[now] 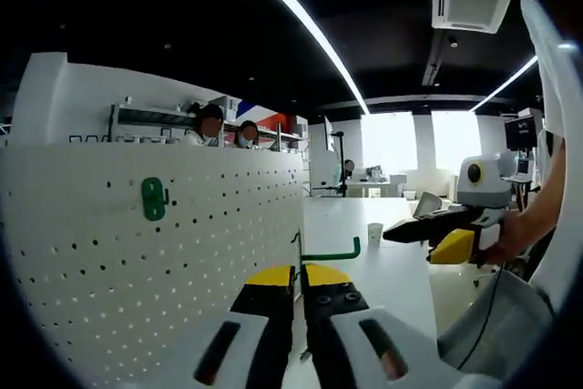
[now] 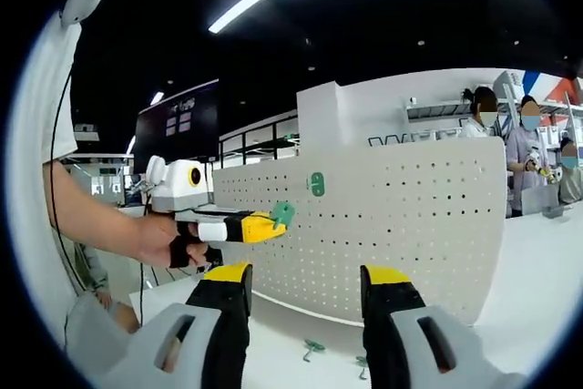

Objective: Insert the hook assembly into the mounting plate slot until the hook locks in place.

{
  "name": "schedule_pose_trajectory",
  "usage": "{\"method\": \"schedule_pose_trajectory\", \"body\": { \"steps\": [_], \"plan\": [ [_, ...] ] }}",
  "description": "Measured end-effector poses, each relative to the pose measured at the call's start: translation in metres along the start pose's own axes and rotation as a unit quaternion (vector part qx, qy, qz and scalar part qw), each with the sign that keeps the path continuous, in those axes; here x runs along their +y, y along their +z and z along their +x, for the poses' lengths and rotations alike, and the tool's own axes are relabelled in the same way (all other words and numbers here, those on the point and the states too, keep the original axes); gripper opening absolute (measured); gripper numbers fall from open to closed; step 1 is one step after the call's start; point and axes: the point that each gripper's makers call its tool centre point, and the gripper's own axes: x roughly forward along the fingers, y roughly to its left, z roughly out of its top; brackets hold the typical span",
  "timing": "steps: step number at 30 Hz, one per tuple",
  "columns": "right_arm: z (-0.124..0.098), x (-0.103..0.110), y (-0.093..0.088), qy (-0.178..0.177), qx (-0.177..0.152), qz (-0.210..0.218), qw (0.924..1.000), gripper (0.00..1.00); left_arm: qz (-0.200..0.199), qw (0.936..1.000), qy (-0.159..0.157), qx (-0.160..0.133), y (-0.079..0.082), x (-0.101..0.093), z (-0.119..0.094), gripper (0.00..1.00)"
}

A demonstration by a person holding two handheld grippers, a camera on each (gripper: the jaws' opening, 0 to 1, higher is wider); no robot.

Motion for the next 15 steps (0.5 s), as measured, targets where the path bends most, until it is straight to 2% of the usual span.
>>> {"method": "schedule_pose_trajectory", "body": {
  "steps": [3,6,15],
  "plan": [
    [-0.002,-0.008,0.005,-0.013,-0.024,0.064,0.9976,0.46,0.0,1.0,0.002,0.001,0.0,0.0,0.0,0.03],
    [-0.004,-0.015,0.007,-0.017,-0.042,0.108,0.9932,0.46,0.0,1.0,0.003,0.001,0.0,0.001,-0.001,0.03],
    [-0.002,-0.017,0.01,-0.019,-0.05,0.124,0.9908,0.43,-0.001,1.0,0.004,0.002,0.001,-0.001,0.001,0.03]
  ]
}}
